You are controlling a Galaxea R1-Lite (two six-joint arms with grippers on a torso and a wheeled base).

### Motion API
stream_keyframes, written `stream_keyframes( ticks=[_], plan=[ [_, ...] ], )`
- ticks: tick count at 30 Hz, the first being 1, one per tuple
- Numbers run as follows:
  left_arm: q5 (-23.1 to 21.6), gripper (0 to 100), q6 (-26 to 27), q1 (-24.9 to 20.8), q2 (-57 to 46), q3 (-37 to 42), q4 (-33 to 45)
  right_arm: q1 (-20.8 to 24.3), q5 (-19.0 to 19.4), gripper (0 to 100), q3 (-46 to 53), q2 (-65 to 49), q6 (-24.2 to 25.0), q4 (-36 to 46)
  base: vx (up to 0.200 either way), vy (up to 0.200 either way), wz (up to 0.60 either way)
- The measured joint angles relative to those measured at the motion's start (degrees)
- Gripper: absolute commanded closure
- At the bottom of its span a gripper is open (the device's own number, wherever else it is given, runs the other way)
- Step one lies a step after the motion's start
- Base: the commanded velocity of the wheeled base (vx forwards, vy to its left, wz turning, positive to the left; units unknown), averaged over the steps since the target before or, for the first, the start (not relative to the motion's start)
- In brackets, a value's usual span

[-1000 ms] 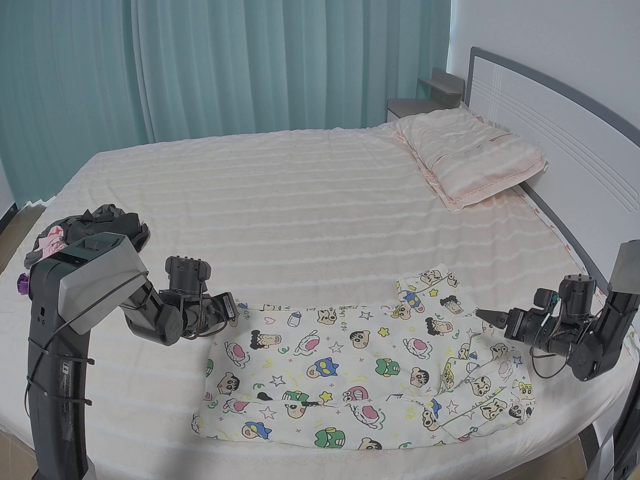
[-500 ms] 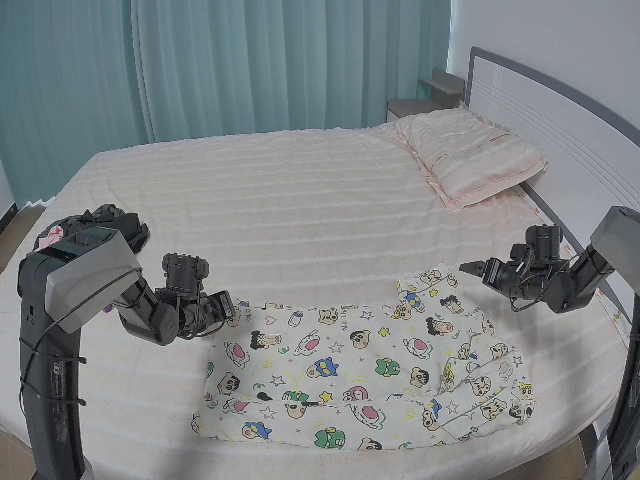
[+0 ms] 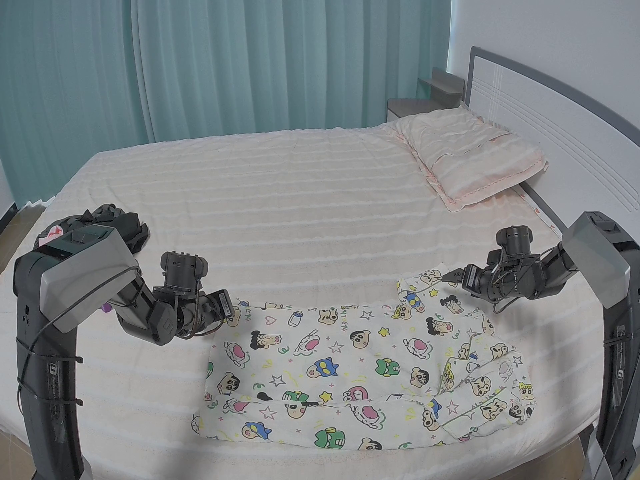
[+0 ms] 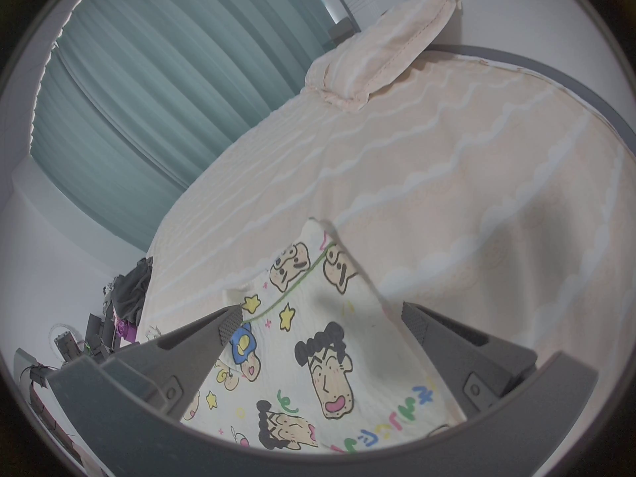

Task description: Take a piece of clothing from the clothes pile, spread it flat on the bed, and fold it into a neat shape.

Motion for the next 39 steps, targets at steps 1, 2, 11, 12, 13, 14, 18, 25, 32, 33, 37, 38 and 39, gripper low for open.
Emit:
stream_keyframes(
  ticks=[1,2,11,12,13,14,18,25,32,33,37,38,39],
  plan=[
    [-0.20,100,0.00,0.01,-0.05,0.06,0.02,0.35,-0.02,0,-0.99,0.52,-0.16,1.10,0.000,0.000,0.00],
    [-0.33,100,-0.02,0.06,-0.05,0.11,0.05,0.59,-0.04,0,-1.68,0.85,-0.27,1.73,0.000,0.000,0.00],
    [-0.66,100,0.00,0.04,-0.05,0.20,-0.06,2.23,-0.15,0,-7.67,3.56,-1.43,7.51,0.000,0.000,0.00],
    [-0.66,100,-0.02,0.04,0.00,0.20,-0.06,2.32,-0.15,0,-8.27,3.78,-1.58,8.41,0.000,0.000,0.00],
    [-0.66,100,0.00,0.01,0.01,0.20,-0.06,2.40,-0.20,0,-8.68,3.94,-1.69,9.18,0.000,0.000,0.00],
    [-0.66,100,0.00,0.04,0.06,0.20,-0.06,2.51,-0.20,100,-9.09,4.08,-1.80,10.07,0.000,0.000,0.00],
    [-0.82,100,0.04,0.15,0.26,-0.02,-0.09,2.54,-0.20,100,-9.87,4.33,-2.38,11.36,0.000,0.000,0.00],
    [-6.25,100,0.04,0.50,0.45,-0.35,0.49,2.04,0.40,100,-7.52,3.67,-2.41,10.84,0.000,0.000,0.00],
    [-8.42,100,2.28,1.30,0.56,-0.91,0.54,1.88,0.71,100,-3.83,2.51,-1.94,8.00,0.000,0.000,0.00],
    [-8.50,100,3.28,1.38,0.56,-0.96,0.56,1.94,0.73,100,-3.52,2.39,-1.91,7.67,0.000,0.000,0.00],
    [-8.67,0,4.92,1.77,0.69,-1.11,0.49,2.26,0.66,100,-2.62,1.87,-1.87,6.88,0.000,0.000,0.00],
    [-8.67,0,4.99,1.80,0.83,-1.21,0.32,2.27,0.62,100,-2.51,1.77,-1.87,6.90,0.000,0.000,0.00],
    [-8.64,0,5.06,1.83,1.11,-1.38,-0.09,2.29,0.57,100,-2.47,1.71,-1.87,6.88,0.000,0.000,0.00]
  ],
)
